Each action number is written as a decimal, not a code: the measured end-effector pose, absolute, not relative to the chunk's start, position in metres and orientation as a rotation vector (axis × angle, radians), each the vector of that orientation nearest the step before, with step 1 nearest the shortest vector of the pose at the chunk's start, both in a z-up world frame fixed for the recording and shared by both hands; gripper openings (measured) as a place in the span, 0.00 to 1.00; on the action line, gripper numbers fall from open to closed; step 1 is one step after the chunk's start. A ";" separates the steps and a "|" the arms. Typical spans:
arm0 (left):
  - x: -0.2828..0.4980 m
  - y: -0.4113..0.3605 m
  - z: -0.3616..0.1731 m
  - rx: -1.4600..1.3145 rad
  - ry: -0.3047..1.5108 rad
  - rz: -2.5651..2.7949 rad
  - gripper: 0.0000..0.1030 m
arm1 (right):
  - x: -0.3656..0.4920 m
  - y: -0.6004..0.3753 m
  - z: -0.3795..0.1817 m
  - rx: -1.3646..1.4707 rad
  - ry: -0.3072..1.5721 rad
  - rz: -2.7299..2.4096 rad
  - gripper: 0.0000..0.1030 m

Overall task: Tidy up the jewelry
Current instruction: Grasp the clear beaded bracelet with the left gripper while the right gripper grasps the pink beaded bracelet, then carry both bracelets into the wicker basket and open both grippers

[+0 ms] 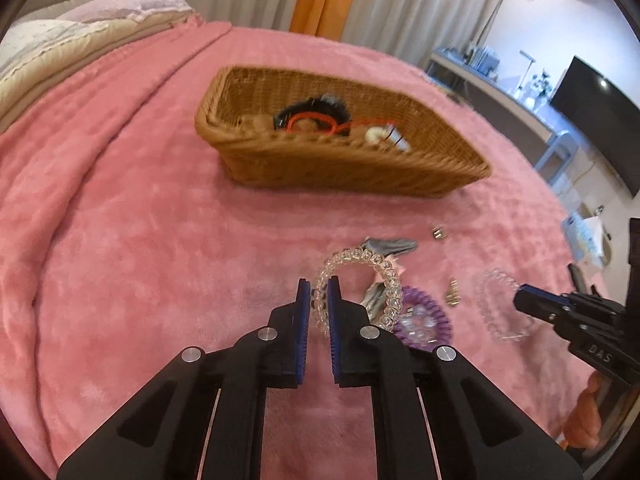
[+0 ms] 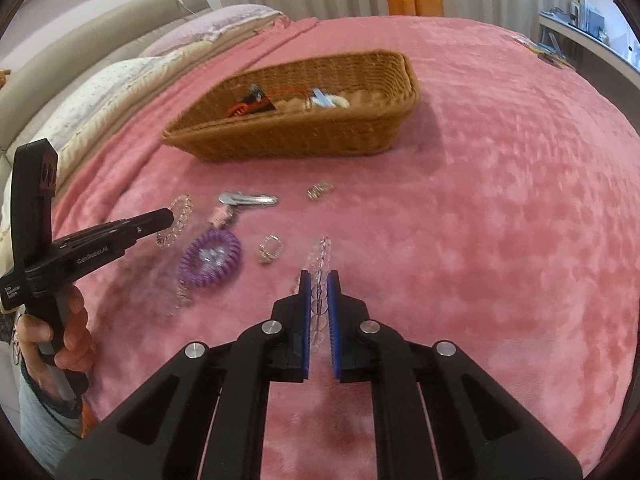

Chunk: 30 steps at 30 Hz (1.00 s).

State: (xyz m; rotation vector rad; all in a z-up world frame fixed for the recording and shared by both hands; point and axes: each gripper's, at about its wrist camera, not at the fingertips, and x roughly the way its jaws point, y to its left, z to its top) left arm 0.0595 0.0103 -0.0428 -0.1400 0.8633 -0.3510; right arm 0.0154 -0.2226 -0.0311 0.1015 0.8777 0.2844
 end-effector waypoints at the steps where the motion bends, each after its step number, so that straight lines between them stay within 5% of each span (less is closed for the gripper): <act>1: 0.057 0.011 -0.039 -0.143 0.851 -0.356 0.07 | 0.014 -0.222 -0.029 0.098 0.871 0.284 0.06; 30: 0.085 0.010 0.042 -0.130 0.645 -0.362 0.07 | 0.074 -0.210 0.070 0.047 0.672 0.292 0.06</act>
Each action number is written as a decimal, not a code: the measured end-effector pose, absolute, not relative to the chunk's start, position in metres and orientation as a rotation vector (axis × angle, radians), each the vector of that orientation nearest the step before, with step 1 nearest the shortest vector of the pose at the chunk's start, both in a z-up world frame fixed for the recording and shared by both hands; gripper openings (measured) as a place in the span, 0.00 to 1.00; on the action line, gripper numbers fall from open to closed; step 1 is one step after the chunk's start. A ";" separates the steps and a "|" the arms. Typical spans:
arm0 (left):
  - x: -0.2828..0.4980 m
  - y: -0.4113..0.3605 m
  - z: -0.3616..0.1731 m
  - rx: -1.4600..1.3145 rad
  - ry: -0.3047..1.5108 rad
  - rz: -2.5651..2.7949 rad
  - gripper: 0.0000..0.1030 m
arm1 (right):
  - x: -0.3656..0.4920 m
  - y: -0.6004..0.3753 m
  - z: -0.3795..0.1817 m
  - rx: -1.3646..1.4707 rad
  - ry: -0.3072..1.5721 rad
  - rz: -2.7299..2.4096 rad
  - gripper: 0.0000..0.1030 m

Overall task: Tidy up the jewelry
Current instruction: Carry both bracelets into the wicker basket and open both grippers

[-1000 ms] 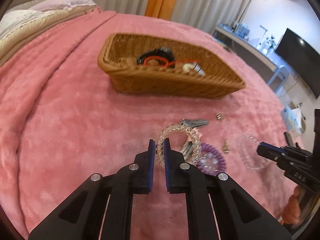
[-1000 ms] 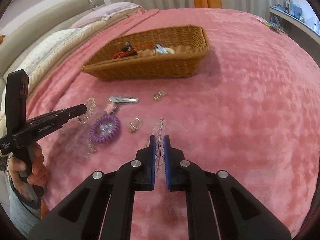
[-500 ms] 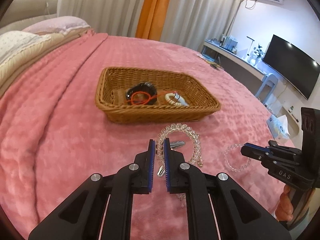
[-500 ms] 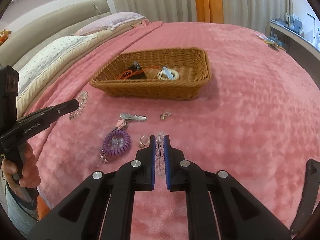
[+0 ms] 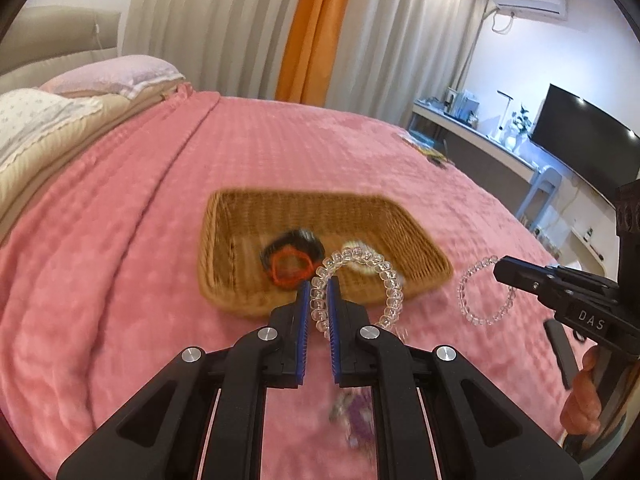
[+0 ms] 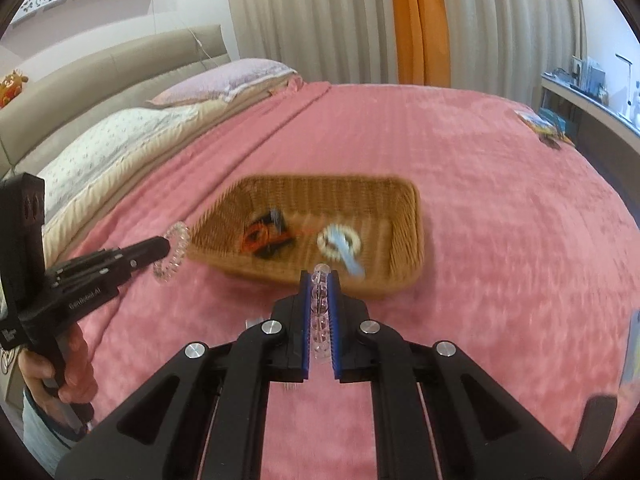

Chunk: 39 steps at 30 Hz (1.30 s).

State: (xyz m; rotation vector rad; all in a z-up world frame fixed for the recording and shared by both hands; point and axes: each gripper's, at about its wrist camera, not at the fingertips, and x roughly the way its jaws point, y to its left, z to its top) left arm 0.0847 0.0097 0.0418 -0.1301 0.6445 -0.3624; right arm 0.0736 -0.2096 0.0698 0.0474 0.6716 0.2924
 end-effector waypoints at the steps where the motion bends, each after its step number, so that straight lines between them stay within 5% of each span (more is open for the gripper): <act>1: 0.093 0.010 0.042 -0.132 0.641 -0.356 0.07 | 0.081 -0.207 0.071 0.047 0.667 0.299 0.06; 25: 0.184 -0.007 -0.013 -0.123 0.761 -0.289 0.09 | 0.195 -0.217 -0.003 0.148 0.814 0.261 0.06; 26: 0.182 -0.006 -0.013 -0.131 0.760 -0.302 0.11 | 0.195 -0.220 -0.003 0.157 0.815 0.260 0.07; 29: 0.174 -0.003 -0.008 -0.143 0.746 -0.305 0.40 | 0.188 -0.227 0.001 0.187 0.815 0.261 0.08; 31: 0.160 0.001 0.002 -0.157 0.714 -0.327 0.47 | 0.179 -0.230 0.009 0.185 0.799 0.254 0.16; 35: 0.126 0.006 0.024 -0.159 0.667 -0.355 0.56 | 0.145 -0.233 0.034 0.172 0.720 0.247 0.54; 39: 0.089 0.010 0.049 -0.155 0.606 -0.374 0.62 | 0.107 -0.232 0.058 0.153 0.668 0.262 0.54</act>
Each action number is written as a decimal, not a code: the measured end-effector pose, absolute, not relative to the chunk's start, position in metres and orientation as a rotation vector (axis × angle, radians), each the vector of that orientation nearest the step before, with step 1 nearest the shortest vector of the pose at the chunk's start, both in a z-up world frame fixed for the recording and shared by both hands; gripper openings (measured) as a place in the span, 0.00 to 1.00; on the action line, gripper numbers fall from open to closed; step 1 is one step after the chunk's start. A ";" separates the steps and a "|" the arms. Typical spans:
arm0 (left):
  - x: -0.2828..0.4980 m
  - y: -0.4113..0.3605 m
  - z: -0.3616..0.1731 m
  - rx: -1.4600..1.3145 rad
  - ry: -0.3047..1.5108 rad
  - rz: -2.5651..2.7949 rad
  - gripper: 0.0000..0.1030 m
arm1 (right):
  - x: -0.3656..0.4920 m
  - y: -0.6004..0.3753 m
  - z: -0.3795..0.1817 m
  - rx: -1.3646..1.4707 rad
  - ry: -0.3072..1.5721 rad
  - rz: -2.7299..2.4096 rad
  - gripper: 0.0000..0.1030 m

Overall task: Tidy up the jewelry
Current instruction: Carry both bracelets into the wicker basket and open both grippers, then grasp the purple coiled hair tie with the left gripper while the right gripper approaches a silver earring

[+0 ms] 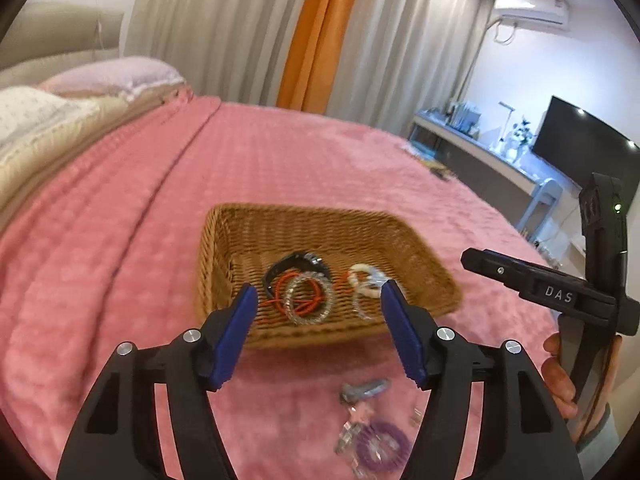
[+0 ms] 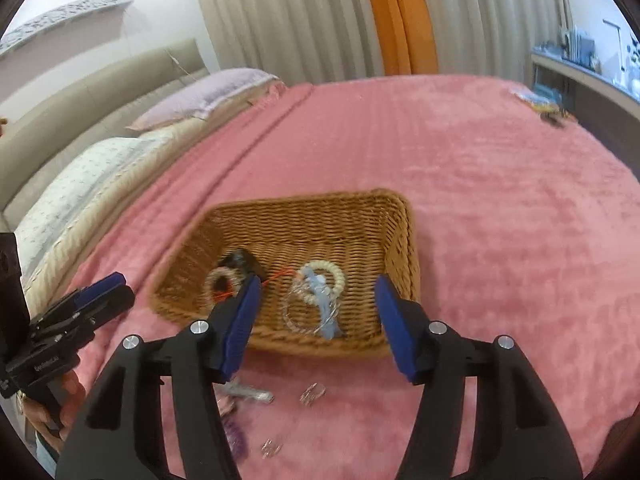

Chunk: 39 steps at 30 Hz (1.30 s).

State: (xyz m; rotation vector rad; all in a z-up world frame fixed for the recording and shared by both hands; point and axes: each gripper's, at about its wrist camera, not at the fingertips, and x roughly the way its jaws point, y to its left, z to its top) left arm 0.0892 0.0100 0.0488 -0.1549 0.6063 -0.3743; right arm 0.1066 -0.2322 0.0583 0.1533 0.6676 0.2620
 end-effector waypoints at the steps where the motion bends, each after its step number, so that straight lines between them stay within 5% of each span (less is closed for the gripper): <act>1: 0.081 0.012 0.055 -0.157 0.592 -0.382 0.64 | 0.098 -0.233 0.062 0.150 0.658 0.265 0.54; 10: 0.012 0.015 0.076 -0.167 0.534 -0.428 0.68 | 0.037 -0.222 0.054 0.121 0.674 0.282 0.54; 25: 0.014 0.010 -0.018 -0.206 0.762 -0.426 0.68 | 0.027 -0.205 -0.021 0.020 0.759 0.167 0.56; 30: 0.028 0.005 -0.037 -0.217 0.816 -0.439 0.66 | 0.033 -0.205 -0.038 0.037 0.791 0.164 0.65; 36: 0.041 -0.008 -0.055 -0.199 0.886 -0.465 0.49 | 0.036 -0.198 -0.048 -0.007 0.812 0.156 0.65; 39: 0.048 -0.014 -0.062 -0.197 0.925 -0.481 0.31 | 0.038 -0.196 -0.052 -0.013 0.826 0.162 0.65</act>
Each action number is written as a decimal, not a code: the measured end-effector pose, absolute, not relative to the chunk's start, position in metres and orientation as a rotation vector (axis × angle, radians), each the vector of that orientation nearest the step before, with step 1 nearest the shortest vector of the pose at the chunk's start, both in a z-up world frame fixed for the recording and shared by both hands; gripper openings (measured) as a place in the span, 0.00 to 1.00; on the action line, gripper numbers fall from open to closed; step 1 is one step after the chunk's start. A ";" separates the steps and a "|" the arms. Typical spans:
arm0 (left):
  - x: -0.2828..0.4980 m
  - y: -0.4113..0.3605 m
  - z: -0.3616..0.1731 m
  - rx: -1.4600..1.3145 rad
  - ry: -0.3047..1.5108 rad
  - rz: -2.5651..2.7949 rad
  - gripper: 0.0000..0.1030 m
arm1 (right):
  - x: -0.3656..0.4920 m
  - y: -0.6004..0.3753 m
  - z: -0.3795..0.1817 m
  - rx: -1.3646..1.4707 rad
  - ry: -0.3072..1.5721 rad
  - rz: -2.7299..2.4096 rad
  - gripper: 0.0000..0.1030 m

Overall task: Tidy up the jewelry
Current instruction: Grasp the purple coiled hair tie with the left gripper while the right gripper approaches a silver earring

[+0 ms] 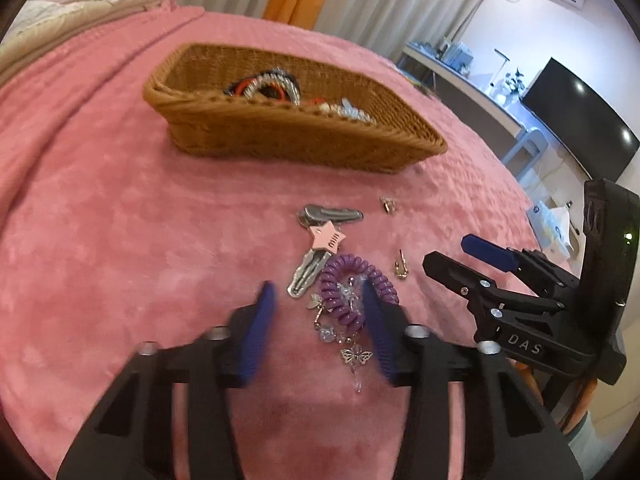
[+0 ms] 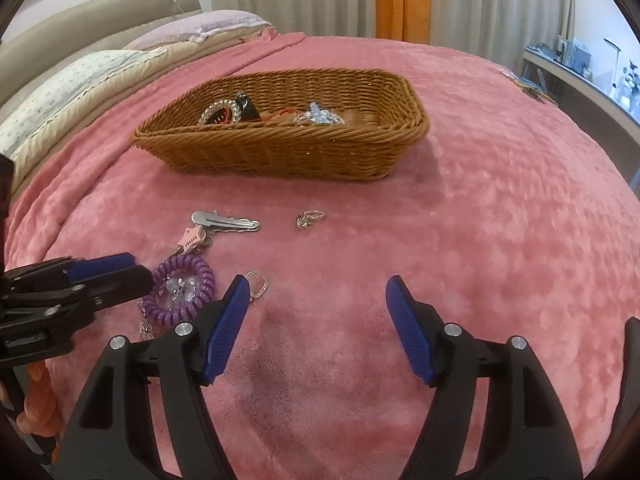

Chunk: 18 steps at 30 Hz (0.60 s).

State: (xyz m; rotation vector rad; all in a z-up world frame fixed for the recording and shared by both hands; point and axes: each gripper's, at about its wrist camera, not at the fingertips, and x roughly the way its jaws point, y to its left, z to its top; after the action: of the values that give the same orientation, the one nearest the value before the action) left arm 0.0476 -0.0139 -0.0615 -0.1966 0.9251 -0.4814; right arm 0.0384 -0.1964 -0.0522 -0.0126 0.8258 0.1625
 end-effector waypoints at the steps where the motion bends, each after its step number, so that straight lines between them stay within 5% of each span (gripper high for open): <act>1: 0.050 -0.016 -0.063 -0.192 0.938 -0.482 0.30 | 0.039 -0.196 -0.053 -0.013 0.830 0.163 0.65; 8: 0.056 -0.026 -0.065 -0.171 0.960 -0.484 0.29 | 0.039 -0.194 -0.055 -0.022 0.830 0.169 0.65; 11: 0.058 -0.029 -0.066 -0.160 0.966 -0.482 0.10 | 0.038 -0.193 -0.055 -0.027 0.824 0.176 0.65; 18: 0.050 -0.022 -0.057 -0.191 0.914 -0.497 0.08 | 0.036 -0.196 -0.054 -0.005 0.816 0.202 0.64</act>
State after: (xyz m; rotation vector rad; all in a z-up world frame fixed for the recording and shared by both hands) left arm 0.0500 -0.0223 -0.0565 -0.1915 0.9145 -0.4971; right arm 0.0361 -0.1957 -0.0542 -0.0052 0.8162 0.2024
